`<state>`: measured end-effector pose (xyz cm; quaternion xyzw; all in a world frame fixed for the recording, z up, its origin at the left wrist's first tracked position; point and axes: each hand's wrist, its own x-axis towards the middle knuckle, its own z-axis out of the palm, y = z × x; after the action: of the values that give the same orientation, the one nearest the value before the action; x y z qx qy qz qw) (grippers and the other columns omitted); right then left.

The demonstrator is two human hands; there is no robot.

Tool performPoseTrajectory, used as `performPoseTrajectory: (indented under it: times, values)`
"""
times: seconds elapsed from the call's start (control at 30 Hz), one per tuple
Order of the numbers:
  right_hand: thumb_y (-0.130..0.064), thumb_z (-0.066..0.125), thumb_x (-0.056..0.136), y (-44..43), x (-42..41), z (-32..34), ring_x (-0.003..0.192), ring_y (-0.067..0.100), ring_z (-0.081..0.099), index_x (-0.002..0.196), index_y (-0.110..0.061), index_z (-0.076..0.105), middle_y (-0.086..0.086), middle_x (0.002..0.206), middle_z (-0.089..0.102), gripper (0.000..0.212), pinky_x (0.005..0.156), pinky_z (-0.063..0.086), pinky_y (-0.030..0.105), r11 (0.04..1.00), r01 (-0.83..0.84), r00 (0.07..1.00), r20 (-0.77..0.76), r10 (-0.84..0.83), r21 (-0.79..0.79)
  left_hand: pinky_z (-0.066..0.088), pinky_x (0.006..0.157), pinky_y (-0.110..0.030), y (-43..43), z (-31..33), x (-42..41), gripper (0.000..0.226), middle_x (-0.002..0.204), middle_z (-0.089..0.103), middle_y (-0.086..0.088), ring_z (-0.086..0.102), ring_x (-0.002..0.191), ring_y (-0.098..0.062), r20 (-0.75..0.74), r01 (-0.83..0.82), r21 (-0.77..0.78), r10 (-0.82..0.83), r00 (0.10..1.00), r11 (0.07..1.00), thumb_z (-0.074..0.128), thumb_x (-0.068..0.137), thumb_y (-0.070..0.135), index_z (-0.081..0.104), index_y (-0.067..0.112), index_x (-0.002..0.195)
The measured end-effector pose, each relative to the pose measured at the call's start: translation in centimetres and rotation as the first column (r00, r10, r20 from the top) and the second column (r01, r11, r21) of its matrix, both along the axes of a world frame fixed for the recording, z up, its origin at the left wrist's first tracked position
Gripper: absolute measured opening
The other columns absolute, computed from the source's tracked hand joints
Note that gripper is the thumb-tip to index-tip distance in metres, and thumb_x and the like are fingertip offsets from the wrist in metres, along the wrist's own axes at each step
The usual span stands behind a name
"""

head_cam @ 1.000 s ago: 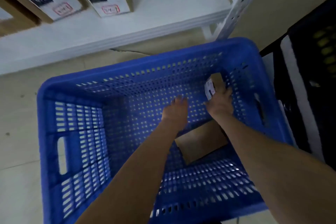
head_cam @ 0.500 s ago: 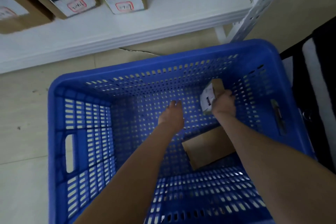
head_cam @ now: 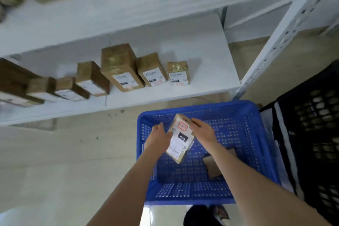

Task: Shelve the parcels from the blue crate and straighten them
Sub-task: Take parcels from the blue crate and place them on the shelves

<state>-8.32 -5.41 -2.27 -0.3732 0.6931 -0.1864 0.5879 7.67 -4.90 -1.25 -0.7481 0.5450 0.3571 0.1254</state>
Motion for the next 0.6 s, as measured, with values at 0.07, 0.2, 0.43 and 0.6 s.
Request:
performPoseTrajectory:
  times: [0.07, 0.2, 0.43, 0.6]
  values:
    - [-0.022, 0.053, 0.097, 0.2, 0.9, 5.4, 0.094, 0.017, 0.059, 0.122, -0.010, 0.065, 0.000, 0.093, 0.063, 0.030, 0.091, 0.045, 0.038, 1.000, -0.007, 0.998, 0.054, 0.008, -0.019, 0.035, 0.107, -0.043, 0.5, 5.0, 1.1, 0.063, 0.155, 0.024, -0.009, 0.035, 0.137, -0.028, -0.013, -0.055, -0.020, 0.055, 0.998, 0.998, 0.037, 0.100, 0.043, 0.016, 0.012, 0.151]
    - [-0.018, 0.054, 0.094, 0.2, 2.6, 14.7, 0.097, 0.017, 0.059, 0.112, -0.022, 0.067, 0.001, 0.101, 0.067, 0.023, 0.090, 0.046, 0.036, 0.994, -0.085, 0.995, 0.050, 0.089, -0.067, 0.041, 0.094, -0.037, 2.1, 14.7, 2.6, 0.057, 0.142, 0.040, -0.013, 0.048, 0.123, -0.029, -0.050, -0.117, -0.078, 0.113, 0.992, 0.990, 0.037, 0.100, 0.043, 0.029, 0.011, 0.146]
    - [-0.012, 0.053, 0.090, 1.6, 4.9, 26.7, 0.093, 0.013, 0.063, 0.115, -0.024, 0.067, 0.000, 0.107, 0.069, 0.031, 0.078, 0.051, 0.031, 0.982, -0.085, 0.978, 0.173, 0.115, -0.170, 0.047, 0.087, -0.036, 5.7, 27.0, 3.8, 0.044, 0.119, 0.060, -0.011, 0.059, 0.105, -0.026, -0.163, -0.251, -0.179, 0.223, 0.961, 0.951, 0.033, 0.101, 0.041, 0.046, 0.012, 0.131]
    - [-0.012, 0.052, 0.090, 2.8, 5.6, 32.3, 0.079, 0.015, 0.061, 0.111, -0.021, 0.067, 0.003, 0.092, 0.070, 0.026, 0.069, 0.046, 0.031, 0.983, -0.007, 0.965, 0.258, 0.055, -0.183, 0.049, 0.080, -0.032, 7.8, 33.0, 4.3, 0.047, 0.120, 0.062, -0.012, 0.061, 0.104, -0.026, -0.298, -0.367, -0.251, 0.290, 0.910, 0.895, 0.034, 0.101, 0.041, 0.043, 0.007, 0.133]
